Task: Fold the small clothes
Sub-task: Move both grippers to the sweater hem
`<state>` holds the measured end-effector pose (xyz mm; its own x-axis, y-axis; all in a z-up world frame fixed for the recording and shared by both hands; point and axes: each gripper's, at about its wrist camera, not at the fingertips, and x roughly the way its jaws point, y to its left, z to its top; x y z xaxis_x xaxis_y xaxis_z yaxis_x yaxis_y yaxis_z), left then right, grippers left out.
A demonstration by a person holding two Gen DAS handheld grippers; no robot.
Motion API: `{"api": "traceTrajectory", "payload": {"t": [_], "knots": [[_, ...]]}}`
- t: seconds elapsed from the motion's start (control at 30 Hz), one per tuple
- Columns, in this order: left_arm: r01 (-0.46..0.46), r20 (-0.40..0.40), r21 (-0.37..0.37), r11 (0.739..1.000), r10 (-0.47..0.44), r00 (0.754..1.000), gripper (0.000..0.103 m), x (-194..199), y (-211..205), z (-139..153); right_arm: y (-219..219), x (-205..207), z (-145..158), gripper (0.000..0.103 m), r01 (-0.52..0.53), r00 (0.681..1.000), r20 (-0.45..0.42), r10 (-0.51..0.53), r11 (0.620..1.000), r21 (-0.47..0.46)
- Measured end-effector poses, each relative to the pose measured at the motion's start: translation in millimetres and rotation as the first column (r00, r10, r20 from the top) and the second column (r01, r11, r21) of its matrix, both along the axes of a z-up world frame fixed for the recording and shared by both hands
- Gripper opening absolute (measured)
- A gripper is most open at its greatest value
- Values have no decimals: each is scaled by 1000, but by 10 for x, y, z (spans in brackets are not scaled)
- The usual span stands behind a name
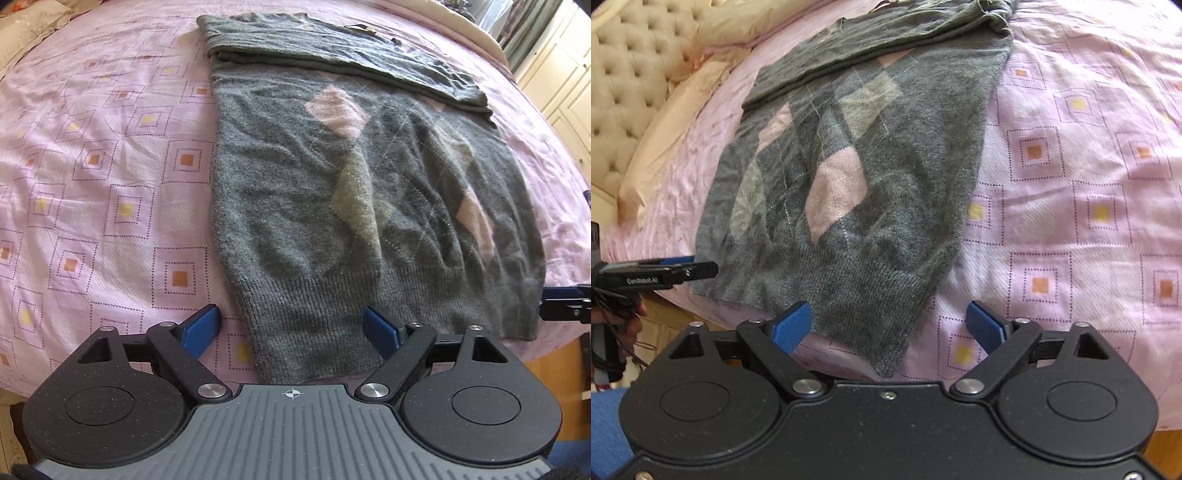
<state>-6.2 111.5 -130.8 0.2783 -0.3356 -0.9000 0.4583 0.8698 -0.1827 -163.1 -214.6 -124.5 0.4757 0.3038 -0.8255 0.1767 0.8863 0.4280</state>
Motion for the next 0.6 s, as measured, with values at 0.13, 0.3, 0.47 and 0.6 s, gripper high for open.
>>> {"api": "traceTrajectory", "payload": {"t": [0.13, 0.3, 0.47, 0.6], "knots": [[19, 23, 35, 999, -19, 1000, 71, -32, -42, 17, 3, -3, -18, 86, 9, 1000, 21, -9, 999, 31], [9, 24, 50, 999, -10, 1000, 63, -39, -41, 23, 5, 7, -28, 83, 20, 999, 31, -22, 998, 52], [-4, 15, 53, 999, 3, 1000, 58, 4, 2, 31, -13, 11, -46, 82, 53, 998, 40, -56, 996, 74], [-37, 18, 47, 998, 37, 999, 58, 24, 69, 20, -9, 8, -51, 81, 81, 995, 46, -85, 993, 86]]}}
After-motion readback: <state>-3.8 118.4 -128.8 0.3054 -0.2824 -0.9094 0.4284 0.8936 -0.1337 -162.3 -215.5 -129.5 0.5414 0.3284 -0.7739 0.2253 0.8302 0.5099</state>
